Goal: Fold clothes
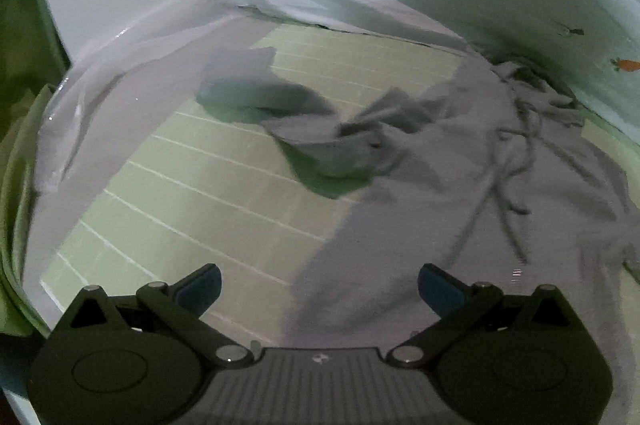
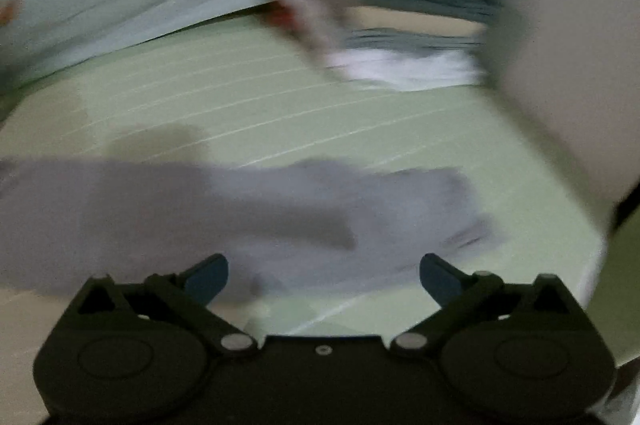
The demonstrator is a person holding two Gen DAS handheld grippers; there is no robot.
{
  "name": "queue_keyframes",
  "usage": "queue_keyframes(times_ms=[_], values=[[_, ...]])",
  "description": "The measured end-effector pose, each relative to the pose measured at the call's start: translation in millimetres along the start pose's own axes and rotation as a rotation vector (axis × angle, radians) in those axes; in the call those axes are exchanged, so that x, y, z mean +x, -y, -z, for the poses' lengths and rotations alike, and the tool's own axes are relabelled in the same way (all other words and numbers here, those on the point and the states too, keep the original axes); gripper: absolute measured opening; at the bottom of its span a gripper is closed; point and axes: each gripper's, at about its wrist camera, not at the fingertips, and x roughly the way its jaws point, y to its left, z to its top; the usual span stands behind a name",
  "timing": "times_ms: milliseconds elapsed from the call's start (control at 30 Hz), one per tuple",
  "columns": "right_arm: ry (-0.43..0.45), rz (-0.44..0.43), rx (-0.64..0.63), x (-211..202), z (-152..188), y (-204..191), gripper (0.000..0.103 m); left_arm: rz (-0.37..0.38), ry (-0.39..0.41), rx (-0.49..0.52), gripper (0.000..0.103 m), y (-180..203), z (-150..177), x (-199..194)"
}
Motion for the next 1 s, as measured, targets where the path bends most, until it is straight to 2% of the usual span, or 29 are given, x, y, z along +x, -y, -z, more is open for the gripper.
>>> queue_keyframes(times_ms=[100, 267, 333, 433, 567, 667, 767, 900, 1000], values=[[0.001, -0.146, -0.086, -26.0, 15.8, -72.4, 0.103, -0.009, -0.01, 0.002, 0.103, -32.9, -4.2, 10.2], [-0.017, -0.316, -0.188, -64.2, 46.3, -189.3, 0.103, -0.006, 0.005, -0.027, 0.103, -92.0, -24.4, 31.5], [-0.02, -0.331, -0.228, -71.8, 56.6, -228.3, 0.103, 0.001, 0.016, -0.041, 0.103, -114.8, -34.5, 39.8], [0.024, -0.246, -0.232, -78.9, 66.2, -266.4, 0.103, -0.006, 0.025, -0.05, 0.103, -147.2, -54.5, 54.7], [-0.007, -0.167, -0.118, -71.3, 64.2, -272.7, 0.103, 0.015, 0.028, -0.039, 0.103, -175.5, -86.3, 75.7], [-0.02, -0.169, -0.004, -65.6, 66.5, -262.4, 0.103, 0.032, 0.043, -0.002, 0.102, -183.9, -111.9, 95.4], [0.037, -0.147, 0.021, -65.1, 75.7, -264.7, 0.103, 0.05, 0.038, 0.001, 0.096, -185.5, -138.2, 122.6], [0.131, -0.118, 0.057, -70.2, 93.2, -270.2, 0.103, 0.079, 0.011, -0.044, 0.092, -185.8, -169.3, 158.5], [0.146, -0.109, 0.065, -70.0, 93.8, -271.3, 0.103, 0.083, 0.004, -0.05, 0.091, -183.5, -190.7, 182.0]])
